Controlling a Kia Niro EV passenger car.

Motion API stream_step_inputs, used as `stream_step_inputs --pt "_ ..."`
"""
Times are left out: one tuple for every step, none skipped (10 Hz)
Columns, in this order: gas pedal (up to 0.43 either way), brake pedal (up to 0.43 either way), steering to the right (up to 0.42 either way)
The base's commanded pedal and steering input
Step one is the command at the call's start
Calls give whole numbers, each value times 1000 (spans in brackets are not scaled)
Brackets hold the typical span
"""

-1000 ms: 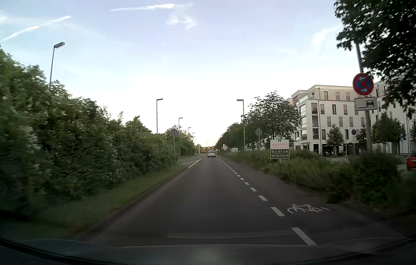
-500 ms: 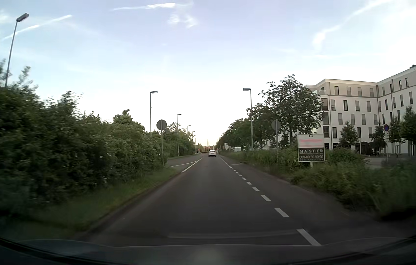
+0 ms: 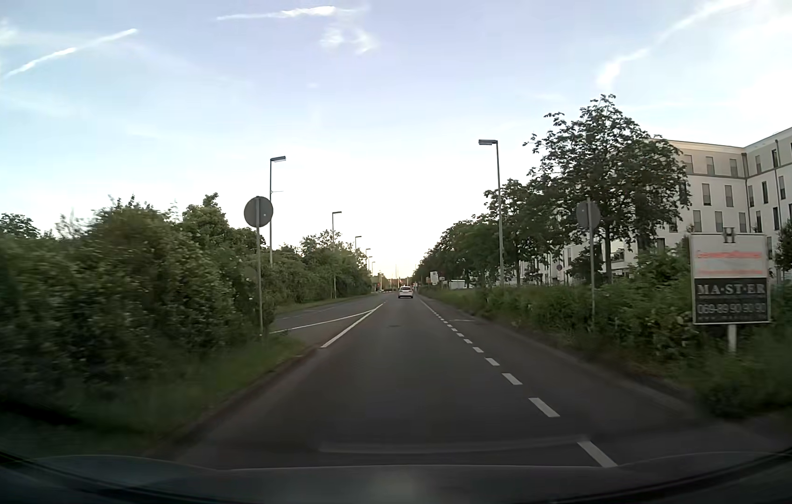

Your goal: Follow the waypoints while adhering to traffic rules and regulations

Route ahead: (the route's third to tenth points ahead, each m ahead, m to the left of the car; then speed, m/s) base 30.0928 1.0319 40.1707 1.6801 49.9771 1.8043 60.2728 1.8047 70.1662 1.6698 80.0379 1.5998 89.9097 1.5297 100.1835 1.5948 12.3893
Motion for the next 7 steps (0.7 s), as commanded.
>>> stream_step_inputs --pt "20 0 -2" --pt "20 0 -3" --pt "20 0 -2" --pt "20 0 -2" --pt "20 0 -1" --pt "20 0 -1" --pt "20 0 -1"
